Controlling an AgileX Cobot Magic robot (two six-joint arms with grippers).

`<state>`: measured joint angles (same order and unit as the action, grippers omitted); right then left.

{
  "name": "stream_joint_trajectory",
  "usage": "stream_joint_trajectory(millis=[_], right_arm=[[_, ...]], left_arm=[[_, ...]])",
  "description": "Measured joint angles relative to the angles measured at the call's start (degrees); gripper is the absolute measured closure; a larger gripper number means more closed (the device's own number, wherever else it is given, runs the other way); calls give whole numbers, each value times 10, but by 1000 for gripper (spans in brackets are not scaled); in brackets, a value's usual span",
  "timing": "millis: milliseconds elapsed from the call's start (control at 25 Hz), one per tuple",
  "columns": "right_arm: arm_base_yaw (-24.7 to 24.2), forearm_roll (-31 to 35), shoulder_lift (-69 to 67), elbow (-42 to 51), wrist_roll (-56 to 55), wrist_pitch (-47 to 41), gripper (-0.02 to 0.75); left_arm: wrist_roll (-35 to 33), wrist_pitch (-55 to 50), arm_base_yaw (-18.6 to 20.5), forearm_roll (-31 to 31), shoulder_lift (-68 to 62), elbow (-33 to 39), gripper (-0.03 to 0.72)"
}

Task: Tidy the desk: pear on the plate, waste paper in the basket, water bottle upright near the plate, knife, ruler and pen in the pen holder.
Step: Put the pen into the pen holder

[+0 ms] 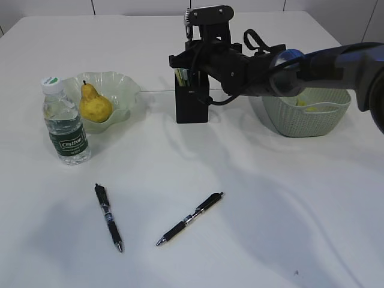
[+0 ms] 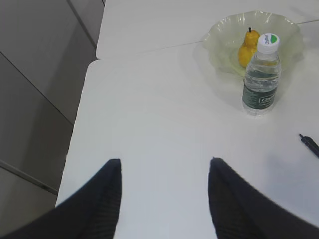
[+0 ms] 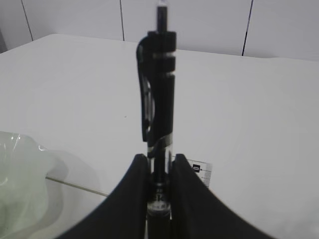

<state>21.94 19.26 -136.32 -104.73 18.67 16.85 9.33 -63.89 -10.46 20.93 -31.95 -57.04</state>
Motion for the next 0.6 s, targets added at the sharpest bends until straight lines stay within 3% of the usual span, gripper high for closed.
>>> stream_joint_trajectory(millis=[600], right_arm=[[2, -1, -13, 0, -1, 4, 631]], left_arm=[[0, 0, 0, 0, 0, 0, 295]])
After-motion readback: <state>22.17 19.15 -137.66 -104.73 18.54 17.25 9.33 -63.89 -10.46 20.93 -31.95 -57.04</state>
